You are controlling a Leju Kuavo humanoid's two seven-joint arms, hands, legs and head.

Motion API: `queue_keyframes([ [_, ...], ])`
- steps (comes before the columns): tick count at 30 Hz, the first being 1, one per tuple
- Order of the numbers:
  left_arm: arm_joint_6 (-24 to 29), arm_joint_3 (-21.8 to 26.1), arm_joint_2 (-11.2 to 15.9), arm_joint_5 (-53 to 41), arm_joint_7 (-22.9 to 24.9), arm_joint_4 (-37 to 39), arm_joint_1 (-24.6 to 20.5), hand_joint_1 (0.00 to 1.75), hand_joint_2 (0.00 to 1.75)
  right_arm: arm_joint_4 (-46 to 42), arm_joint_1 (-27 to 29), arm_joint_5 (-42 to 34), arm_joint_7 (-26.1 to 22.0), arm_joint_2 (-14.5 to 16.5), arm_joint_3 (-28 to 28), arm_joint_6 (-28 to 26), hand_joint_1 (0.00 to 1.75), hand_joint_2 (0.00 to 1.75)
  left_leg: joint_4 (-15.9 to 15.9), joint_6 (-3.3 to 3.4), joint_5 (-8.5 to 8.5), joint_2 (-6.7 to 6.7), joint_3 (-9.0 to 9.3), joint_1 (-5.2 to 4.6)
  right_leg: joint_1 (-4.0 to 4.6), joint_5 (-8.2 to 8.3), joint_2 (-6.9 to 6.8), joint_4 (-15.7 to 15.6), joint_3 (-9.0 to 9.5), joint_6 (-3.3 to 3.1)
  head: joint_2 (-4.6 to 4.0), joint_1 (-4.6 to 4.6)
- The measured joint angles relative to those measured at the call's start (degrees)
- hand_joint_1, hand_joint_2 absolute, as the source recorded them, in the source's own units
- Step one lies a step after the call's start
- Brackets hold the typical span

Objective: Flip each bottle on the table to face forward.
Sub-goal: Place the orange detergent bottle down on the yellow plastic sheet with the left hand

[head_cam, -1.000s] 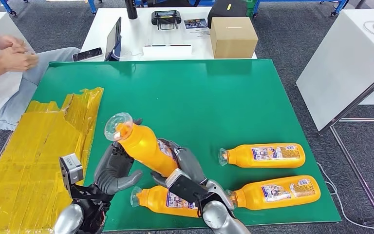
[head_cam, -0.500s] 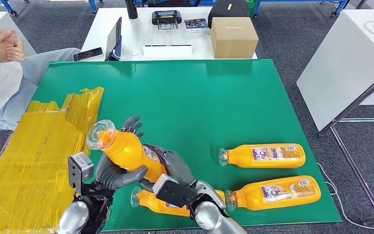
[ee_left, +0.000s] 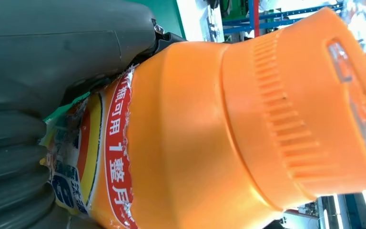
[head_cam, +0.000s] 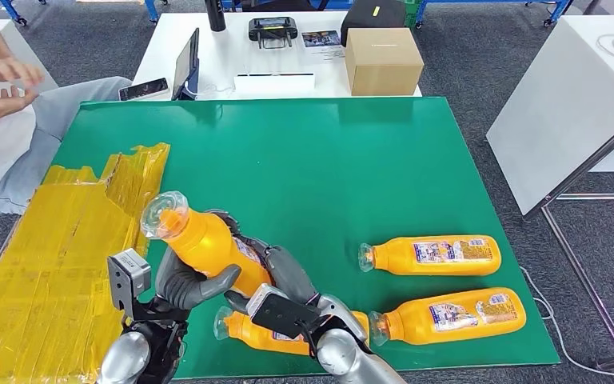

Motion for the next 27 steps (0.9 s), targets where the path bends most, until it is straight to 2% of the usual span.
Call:
queue_keyframes([
  [8,0.8,0.0,-0.1,0.7,-0.3,0.0,0.1,1.75,1.75,0.2,-0.1,-0.2,0.3,0.0,0.3,-0.6,1.75,1.75,0.0,0.0,0.0,0.0,0.0,0.0,-0.01,0.0,0.0,0.0,0.0,0.0,0.0,-0.01],
  [9,0.8,0.0,-0.1,0.7,-0.3,0.0,0.1,1.75,1.75,0.2,-0.1,-0.2,0.3,0.0,0.3,-0.6,1.64,1.75,0.0,0.0,0.0,0.0,0.0,0.0,-0.01,0.0,0.0,0.0,0.0,0.0,0.0,-0.01],
  [12,1.0,-0.1,-0.2,0.6,-0.5,0.0,0.1,1.75,1.75,0.2,-0.1,-0.2,0.3,0.0,0.3,-1.1,0.36,1.75,0.0,0.0,0.0,0.0,0.0,0.0,-0.01,0.0,0.0,0.0,0.0,0.0,0.0,0.0],
  [13,1.2,-0.1,-0.2,0.4,-0.7,0.0,0.1,1.75,1.75,0.2,-0.1,-0.2,0.2,0.0,0.3,-1.5,0.03,1.75,0.0,0.0,0.0,0.0,0.0,0.0,-0.01,0.0,0.0,0.0,0.0,0.0,0.0,0.0],
  [15,2.4,-0.1,-0.3,-0.6,-1.3,-0.1,0.1,1.75,1.75,0.1,0.2,-0.4,-0.4,0.0,0.2,-2.9,0.0,1.75,0.0,0.0,0.0,0.0,0.0,0.0,0.0,0.0,0.0,0.0,0.0,0.0,0.0,0.0],
  [17,5.9,0.1,-0.3,-4.1,-2.6,-0.5,0.1,1.75,1.75,-0.5,0.9,-0.8,-1.5,-0.1,-0.4,-4.9,0.0,1.75,0.0,0.0,0.0,0.0,0.01,0.0,0.0,0.0,0.0,0.0,-0.01,0.0,0.0,0.0],
  [20,15.0,0.7,-0.2,-14.9,-4.3,-1.5,0.0,1.75,1.75,-3.3,2.5,-0.9,-3.3,-0.6,-2.2,-8.0,0.0,1.75,0.0,0.0,0.0,0.0,0.0,0.0,0.0,0.0,-0.01,0.0,-0.01,0.0,0.0,-0.01],
  [23,23.9,1.9,0.1,-27.8,-3.8,-2.8,0.0,1.75,1.75,-7.7,4.5,-0.3,-4.6,-1.2,-4.6,-10.0,0.0,1.75,0.0,0.0,0.0,-0.01,0.0,0.0,-0.01,0.0,-0.01,0.0,-0.01,0.0,0.0,0.01],
  [27,30.3,4.2,0.5,-41.0,-1.3,-3.8,-0.3,1.75,1.75,-13.2,6.7,0.3,-5.4,-1.8,-7.5,-10.8,0.0,1.75,0.0,0.0,-0.01,0.0,0.0,-0.01,-0.01,0.0,0.0,0.0,-0.01,0.0,0.0,-0.01],
])
